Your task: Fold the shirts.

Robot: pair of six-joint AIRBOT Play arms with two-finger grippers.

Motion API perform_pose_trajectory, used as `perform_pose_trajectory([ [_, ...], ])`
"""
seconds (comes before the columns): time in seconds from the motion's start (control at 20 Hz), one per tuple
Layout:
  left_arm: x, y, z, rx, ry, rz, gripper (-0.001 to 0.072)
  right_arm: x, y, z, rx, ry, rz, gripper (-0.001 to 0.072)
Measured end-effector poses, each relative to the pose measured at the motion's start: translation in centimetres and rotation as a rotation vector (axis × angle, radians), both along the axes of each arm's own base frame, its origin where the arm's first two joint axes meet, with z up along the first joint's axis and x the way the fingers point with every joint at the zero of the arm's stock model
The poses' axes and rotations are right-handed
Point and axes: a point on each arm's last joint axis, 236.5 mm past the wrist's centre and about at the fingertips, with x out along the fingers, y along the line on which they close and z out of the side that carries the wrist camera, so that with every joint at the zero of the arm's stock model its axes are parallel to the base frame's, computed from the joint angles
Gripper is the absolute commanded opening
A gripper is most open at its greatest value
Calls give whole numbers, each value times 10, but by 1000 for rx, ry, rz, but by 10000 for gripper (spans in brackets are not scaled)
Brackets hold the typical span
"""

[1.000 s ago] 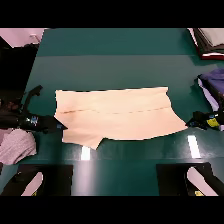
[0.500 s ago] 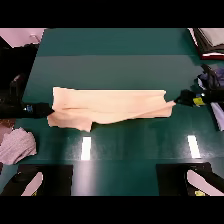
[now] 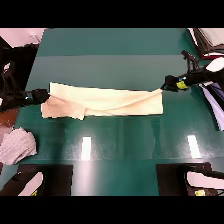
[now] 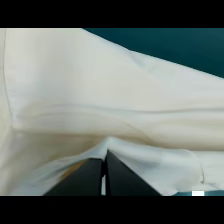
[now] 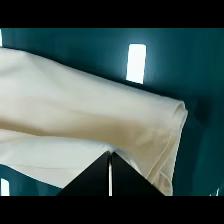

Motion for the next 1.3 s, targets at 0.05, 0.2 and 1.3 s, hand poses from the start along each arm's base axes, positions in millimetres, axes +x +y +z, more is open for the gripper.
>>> perform_pose_trajectory([
  [0.05, 5, 3, -3, 1, -3, 11, 25, 5, 2, -1, 0, -2, 4, 14],
  [0.2, 21, 10, -8, -8, -29, 60, 232, 19, 4, 0, -1, -21, 1, 15],
  [1.3, 6, -16, -6, -78, 86, -41, 32, -35, -1, -87, 426, 280, -60, 591],
])
